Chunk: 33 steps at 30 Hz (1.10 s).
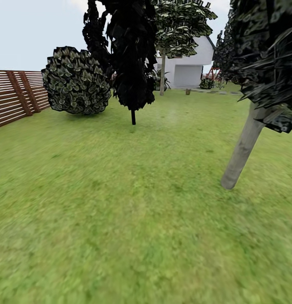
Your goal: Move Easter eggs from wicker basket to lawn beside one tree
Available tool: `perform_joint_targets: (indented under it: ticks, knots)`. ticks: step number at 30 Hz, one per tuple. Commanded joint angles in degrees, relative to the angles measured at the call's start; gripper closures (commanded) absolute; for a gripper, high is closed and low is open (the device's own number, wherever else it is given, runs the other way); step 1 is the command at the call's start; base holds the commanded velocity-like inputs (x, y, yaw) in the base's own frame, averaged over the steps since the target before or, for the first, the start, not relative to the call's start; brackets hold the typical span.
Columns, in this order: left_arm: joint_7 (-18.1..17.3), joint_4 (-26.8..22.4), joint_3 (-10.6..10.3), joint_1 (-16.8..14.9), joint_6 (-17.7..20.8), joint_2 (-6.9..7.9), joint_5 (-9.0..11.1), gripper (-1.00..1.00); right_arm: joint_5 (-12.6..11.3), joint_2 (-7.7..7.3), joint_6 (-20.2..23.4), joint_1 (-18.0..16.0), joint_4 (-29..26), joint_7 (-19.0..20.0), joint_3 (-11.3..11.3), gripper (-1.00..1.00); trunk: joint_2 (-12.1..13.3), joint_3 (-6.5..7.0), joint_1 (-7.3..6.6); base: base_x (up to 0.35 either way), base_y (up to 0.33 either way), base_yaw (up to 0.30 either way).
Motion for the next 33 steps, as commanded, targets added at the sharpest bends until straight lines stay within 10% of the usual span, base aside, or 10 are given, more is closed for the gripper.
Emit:
perform_joint_targets:
  ticks: [1,33]
  knots:
    - [0.0,0.0,0.0,0.0,0.0,-0.01,0.0,-1.00,0.0,-0.07,-0.2,0.0,0.0,0.0,0.0,-1.00,0.0,-0.05,0.03,0.340,0.000,0.000]
    - [0.4,-0.1,0.0,0.0,0.0,-0.01,0.0,-1.00,0.1,0.20,-0.2,0.0,0.0,0.0,0.1,-1.00,0.0,-0.05,0.03,0.340,0.000,0.000]
